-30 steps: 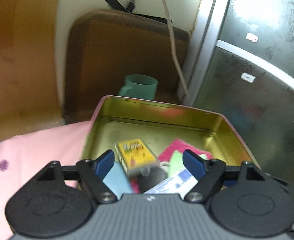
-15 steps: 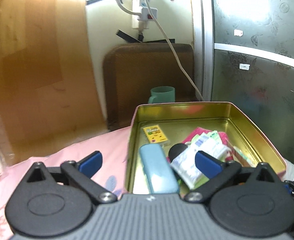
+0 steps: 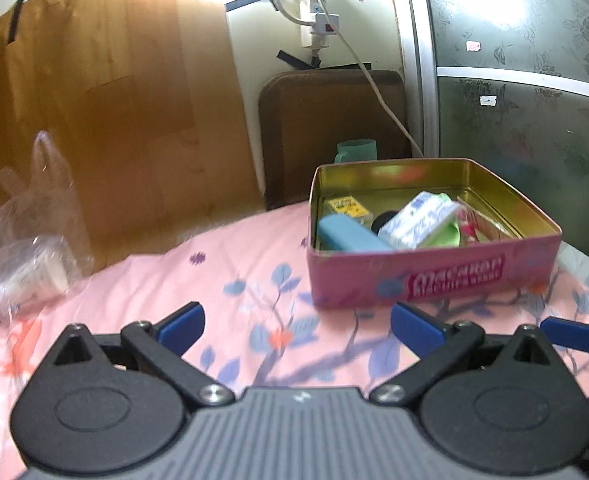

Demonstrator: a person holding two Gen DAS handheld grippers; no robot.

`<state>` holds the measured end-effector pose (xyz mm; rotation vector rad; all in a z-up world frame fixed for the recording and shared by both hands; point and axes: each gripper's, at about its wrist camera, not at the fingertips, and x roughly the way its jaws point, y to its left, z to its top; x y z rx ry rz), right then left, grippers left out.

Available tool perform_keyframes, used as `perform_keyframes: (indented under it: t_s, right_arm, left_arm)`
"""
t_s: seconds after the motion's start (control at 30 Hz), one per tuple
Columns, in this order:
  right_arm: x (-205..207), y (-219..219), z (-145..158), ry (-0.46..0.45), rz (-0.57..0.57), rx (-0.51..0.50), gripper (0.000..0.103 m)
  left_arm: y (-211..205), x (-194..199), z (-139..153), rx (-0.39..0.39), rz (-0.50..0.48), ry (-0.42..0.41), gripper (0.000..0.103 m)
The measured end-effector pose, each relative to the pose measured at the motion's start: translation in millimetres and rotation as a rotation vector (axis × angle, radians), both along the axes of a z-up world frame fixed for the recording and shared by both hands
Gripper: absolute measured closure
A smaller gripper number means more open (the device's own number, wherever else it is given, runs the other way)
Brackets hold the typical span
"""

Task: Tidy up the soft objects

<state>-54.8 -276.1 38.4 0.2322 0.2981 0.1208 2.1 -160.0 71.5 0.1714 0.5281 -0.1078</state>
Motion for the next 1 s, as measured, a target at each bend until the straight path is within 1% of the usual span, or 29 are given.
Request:
perform_keyframes:
  t_s: [0.07, 0.1, 0.2, 0.27, 0.37, 0.47, 0.57, 0.67, 0.83, 0.9, 1.0]
  right_arm:
    - [-6.3, 2.8, -6.3, 0.023, -0.002, 0.024, 0.001]
    - [-8.7, 4.3, -9.1, 0.033, -0.004, 0.031, 0.0]
    - [-18.2, 13.7, -16.0, 0.041, -0.007, 0.036, 0.0]
    - [-22.8, 19.7, -17.4, 0.045, -0.006, 0.034, 0.0]
    - [-29.0, 27.0, -16.7, 0.037, -0.007, 0.039, 0.0]
    - [-34.1, 31.6, -17.2, 0.035, -0.007, 0.044, 0.0]
    - [-42.1, 35.0, -17.5, 0.017, -0.023, 0.059, 0.0]
    - [-47.8, 36.1, -15.7, 0.002, -0.047, 0.066, 0.0]
    - [-58.4, 34.8, -11.8, -0.052, -0.113, 0.063, 0.0]
    - [-62.6, 34.9, -8.9, -0.068, -0.127, 0.05, 0.0]
    - [-68.1, 32.4, -6.0, -0.09, -0.152, 0.027, 0.0]
  left_arm:
    - [5.9, -12.0, -4.1, -0.008, 0.018, -0.002, 0.0]
    - [8.5, -17.6, -6.1, -0.007, 0.032, -0.009, 0.0]
    - [15.5, -34.5, -12.9, 0.009, 0.073, -0.036, 0.0]
    - [19.0, -42.6, -16.2, 0.02, 0.091, -0.028, 0.0]
    - [25.8, -53.3, -19.4, 0.003, 0.105, -0.016, 0.0]
    - [31.3, -63.2, -22.0, -0.015, 0.132, -0.028, 0.0]
    - [32.9, -70.0, -22.8, -0.002, 0.146, -0.017, 0.0]
    - [34.7, -77.2, -21.3, 0.004, 0.163, -0.029, 0.0]
    - [33.5, -91.9, -18.2, 0.024, 0.181, -0.112, 0.0]
    - [30.6, -96.2, -15.6, 0.031, 0.173, -0.132, 0.0]
    - [26.3, -98.2, -11.7, 0.016, 0.143, -0.124, 0.0]
